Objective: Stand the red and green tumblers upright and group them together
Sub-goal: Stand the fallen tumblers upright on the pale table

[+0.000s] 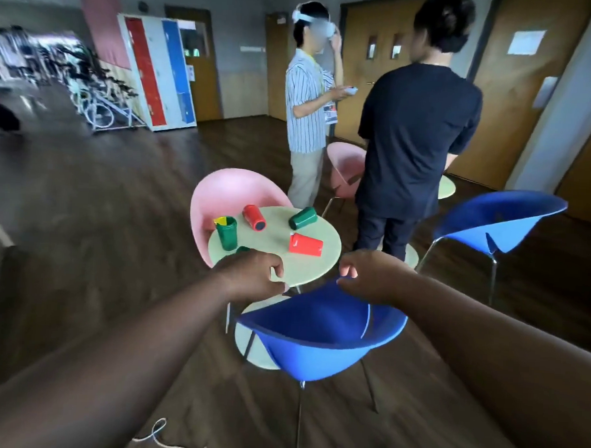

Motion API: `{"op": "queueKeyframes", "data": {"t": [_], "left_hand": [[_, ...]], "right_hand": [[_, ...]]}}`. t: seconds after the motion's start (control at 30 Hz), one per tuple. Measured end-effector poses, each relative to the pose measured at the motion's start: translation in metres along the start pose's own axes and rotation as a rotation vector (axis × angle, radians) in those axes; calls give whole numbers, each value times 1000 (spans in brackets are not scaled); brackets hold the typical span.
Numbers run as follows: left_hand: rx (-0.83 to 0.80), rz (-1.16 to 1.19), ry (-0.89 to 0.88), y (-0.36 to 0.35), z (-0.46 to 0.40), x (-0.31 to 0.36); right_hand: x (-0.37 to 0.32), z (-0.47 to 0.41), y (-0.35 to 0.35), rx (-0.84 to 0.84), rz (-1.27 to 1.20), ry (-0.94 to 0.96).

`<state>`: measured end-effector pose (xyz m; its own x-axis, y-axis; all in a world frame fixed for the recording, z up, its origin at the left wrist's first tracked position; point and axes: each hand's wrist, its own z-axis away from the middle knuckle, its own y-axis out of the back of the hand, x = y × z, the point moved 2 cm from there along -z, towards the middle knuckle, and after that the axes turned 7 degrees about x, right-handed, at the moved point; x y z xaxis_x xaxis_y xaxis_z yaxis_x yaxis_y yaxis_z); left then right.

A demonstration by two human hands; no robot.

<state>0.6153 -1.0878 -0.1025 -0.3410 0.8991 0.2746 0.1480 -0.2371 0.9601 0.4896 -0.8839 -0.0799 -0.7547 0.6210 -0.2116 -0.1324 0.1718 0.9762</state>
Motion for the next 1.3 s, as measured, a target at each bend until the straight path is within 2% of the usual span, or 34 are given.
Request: {"op": "queueKeyframes", "data": {"t": [0.33, 0.53, 0.73, 1.1, 1.3], "left_hand": [[-13, -35, 23, 37, -47, -190], [-42, -68, 7, 40, -88, -258], [-66, -11, 9, 24, -155, -281], [-107, 12, 66, -10, -298, -292], [-206, -13, -8, -50, -354, -296]], "right_hand": [[-124, -130, -62, -46, -26, -30], [-160, -187, -94, -70, -37, -58], [-145, -256, -111, -82, -20, -66], [-66, -405, -141, -180, -29, -87], [-41, -442, -170, -220, -59, -126]]}}
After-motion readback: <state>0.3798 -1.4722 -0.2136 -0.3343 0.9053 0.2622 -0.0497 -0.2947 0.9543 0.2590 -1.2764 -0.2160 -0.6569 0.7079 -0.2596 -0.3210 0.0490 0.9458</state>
